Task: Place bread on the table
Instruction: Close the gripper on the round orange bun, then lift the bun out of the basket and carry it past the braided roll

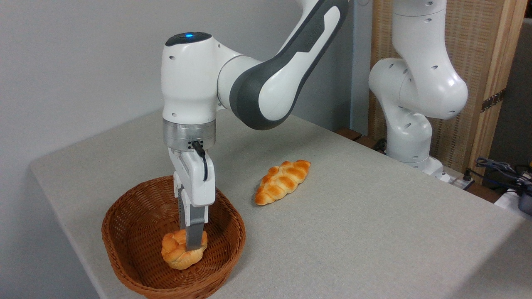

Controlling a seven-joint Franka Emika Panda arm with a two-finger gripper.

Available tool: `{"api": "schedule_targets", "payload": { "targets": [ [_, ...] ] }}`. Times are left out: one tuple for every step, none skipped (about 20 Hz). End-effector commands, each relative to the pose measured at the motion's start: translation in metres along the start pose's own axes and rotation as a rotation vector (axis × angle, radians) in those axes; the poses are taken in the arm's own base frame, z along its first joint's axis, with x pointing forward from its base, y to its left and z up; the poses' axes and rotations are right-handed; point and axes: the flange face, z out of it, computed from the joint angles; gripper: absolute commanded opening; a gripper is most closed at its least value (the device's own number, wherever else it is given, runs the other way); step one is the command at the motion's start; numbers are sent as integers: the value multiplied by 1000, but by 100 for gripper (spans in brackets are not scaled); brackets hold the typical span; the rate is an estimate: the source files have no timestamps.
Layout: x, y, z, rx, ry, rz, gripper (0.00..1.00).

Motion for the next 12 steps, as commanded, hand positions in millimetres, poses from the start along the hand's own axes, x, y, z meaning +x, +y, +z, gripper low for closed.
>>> {"api": "schedule_targets", "payload": {
  "targets": [
    [1, -1, -1, 12, 11, 9, 28],
    [1, -1, -3, 12, 11, 8, 28],
    [0, -2, -7, 6, 11, 0, 28],
    [-1, -2, -10, -9, 13, -14, 29],
    [-2, -2, -18, -19, 21, -28, 31],
    [-3, -4, -27, -27, 24, -39, 33],
    [-6, -5, -39, -38, 26, -50, 33],
    [-7, -6, -55, -53, 29, -62, 33],
    [-14, -8, -70, -72, 34, -81, 33],
    [-22, -9, -89, -70, 48, -93, 33],
    [-29, -8, -103, -71, 55, -92, 33],
    [-34, -4, -115, -88, 46, -90, 33]
  ]
}}
